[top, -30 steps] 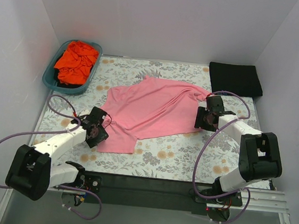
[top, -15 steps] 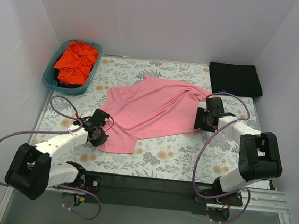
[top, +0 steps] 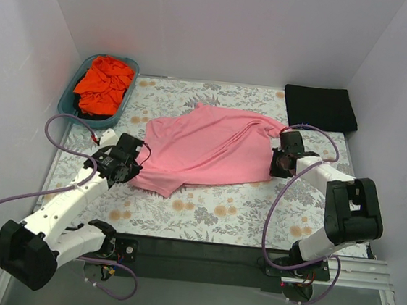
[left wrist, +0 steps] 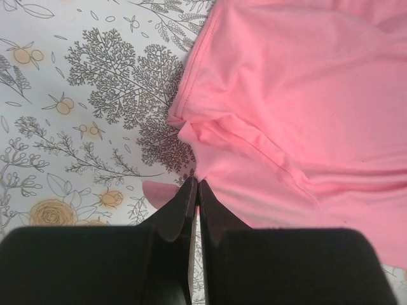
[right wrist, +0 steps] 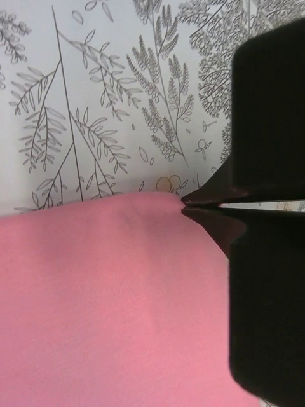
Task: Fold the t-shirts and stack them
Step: Flatten the tshirt out
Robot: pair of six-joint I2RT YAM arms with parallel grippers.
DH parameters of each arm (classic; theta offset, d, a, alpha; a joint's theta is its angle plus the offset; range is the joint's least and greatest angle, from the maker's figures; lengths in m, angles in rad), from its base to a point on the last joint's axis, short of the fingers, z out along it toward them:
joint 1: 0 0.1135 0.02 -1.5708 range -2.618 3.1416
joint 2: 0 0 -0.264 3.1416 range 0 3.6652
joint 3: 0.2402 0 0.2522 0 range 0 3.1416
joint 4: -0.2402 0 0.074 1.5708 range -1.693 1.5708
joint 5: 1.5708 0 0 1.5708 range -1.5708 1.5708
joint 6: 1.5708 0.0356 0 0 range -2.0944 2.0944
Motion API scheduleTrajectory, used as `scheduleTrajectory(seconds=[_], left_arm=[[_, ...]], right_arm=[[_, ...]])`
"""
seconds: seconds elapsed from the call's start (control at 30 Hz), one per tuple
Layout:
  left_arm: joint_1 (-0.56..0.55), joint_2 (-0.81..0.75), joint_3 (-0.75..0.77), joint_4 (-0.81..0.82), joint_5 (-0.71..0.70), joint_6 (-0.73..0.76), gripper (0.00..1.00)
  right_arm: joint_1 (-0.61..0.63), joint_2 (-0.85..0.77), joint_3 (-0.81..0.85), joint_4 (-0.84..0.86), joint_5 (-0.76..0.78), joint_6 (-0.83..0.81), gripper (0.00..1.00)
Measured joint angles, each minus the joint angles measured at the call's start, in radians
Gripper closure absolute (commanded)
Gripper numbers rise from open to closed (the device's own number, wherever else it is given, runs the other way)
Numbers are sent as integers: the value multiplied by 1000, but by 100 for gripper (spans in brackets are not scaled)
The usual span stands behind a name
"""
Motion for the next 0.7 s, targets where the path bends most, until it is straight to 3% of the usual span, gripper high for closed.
scheduleTrajectory(seconds=[0.23,0.33,0.37,0.47,0.6,0.7], left_arm=[[0,-5,46,-43,-42,43,100],[0,-18,70,-55,-53,61,100],[0,-23,76,-60,-54,66,100],[0,-38,84,-73,-52,74,100],[0,-55,115,-102,-49,87,100],[0,-66,158,-120,-51,102,100]], right_arm=[[79,-4,198,-216,236,-36,98],[189,10,307,-268,350,-47,79],[234,24,333,-278,373,-50,67],[372,84,381,-306,428,-77,55],[536,149,383,-347,420,-115,53],[540,111,345,-344,370,-124,52]])
